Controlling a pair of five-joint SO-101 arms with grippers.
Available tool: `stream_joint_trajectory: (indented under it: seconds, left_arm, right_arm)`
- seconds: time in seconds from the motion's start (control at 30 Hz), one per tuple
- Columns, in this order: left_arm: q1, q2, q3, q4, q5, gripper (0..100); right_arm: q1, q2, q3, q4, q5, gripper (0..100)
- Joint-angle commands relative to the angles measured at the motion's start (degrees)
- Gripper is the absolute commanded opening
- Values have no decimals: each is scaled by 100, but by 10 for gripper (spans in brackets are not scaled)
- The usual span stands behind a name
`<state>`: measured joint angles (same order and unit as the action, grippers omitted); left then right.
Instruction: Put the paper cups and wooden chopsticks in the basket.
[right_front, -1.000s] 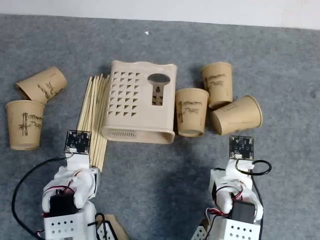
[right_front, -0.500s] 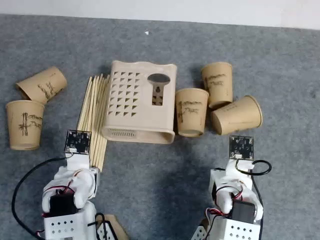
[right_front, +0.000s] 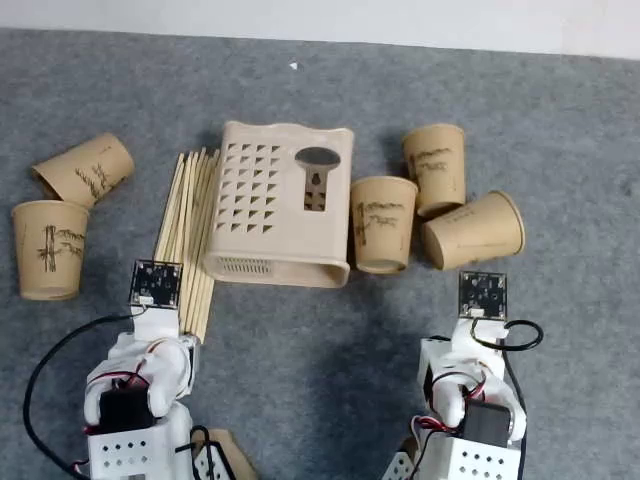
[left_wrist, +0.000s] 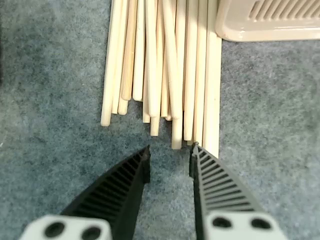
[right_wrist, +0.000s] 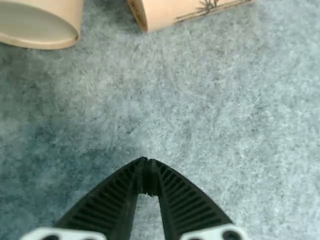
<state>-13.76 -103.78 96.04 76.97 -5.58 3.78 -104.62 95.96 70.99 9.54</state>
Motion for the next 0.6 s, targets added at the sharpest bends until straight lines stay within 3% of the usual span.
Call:
stream_joint_trajectory:
  seconds: [0.0,0.43,0.57]
  left_arm:
    - [84,-48,110,18,-35,162]
    - [101,-57,110,-18,-35,164]
    - [215,-48,110,0,-44,162]
  right_arm:
    - [48,-13,664,31,26,5]
    - [4,-31,664,-22,26,5]
    - [-532,-40,681,-585,53,5]
